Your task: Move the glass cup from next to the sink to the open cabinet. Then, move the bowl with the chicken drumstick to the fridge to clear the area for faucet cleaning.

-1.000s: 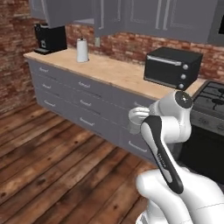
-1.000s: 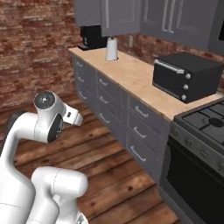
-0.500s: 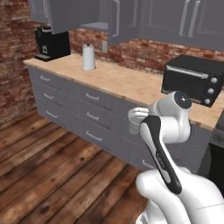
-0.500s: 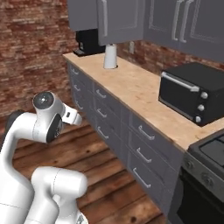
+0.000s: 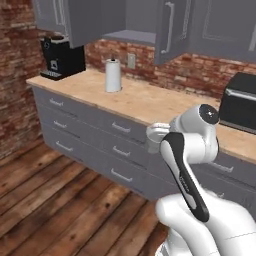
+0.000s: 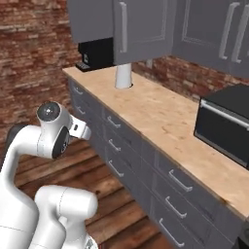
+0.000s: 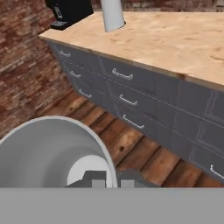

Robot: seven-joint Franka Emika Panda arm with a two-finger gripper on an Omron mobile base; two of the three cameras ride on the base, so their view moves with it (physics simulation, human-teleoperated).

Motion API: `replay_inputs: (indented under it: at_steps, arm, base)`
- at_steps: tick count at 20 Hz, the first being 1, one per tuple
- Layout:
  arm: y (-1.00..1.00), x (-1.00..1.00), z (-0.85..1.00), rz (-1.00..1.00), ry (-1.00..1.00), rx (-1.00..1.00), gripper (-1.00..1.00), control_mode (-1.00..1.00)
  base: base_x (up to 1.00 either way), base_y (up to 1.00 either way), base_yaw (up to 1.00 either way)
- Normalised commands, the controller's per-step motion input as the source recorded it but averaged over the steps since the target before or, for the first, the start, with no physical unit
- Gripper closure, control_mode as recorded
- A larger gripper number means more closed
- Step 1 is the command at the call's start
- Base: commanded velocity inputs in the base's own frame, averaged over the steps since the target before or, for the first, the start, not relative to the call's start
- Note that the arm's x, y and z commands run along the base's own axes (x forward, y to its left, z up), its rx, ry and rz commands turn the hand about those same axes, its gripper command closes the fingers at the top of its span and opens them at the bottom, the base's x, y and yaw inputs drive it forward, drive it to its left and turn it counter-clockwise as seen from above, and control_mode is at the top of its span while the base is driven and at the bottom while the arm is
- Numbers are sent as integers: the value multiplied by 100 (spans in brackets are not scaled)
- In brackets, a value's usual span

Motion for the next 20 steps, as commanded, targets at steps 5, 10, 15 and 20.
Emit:
replay_inputs:
  at_steps: [5, 10, 15, 20]
  arm:
    - [0, 0, 0, 0, 0, 0, 100, 100]
    - [0, 0, 0, 0, 0, 0, 100, 100]
    - [0, 0, 0, 0, 0, 0, 100, 100]
    - [0, 0, 0, 0, 0, 0, 100, 100]
  base:
    - [100, 53, -21]
    - [100, 50, -33]
    - [100, 48, -44]
    - [100, 52, -51]
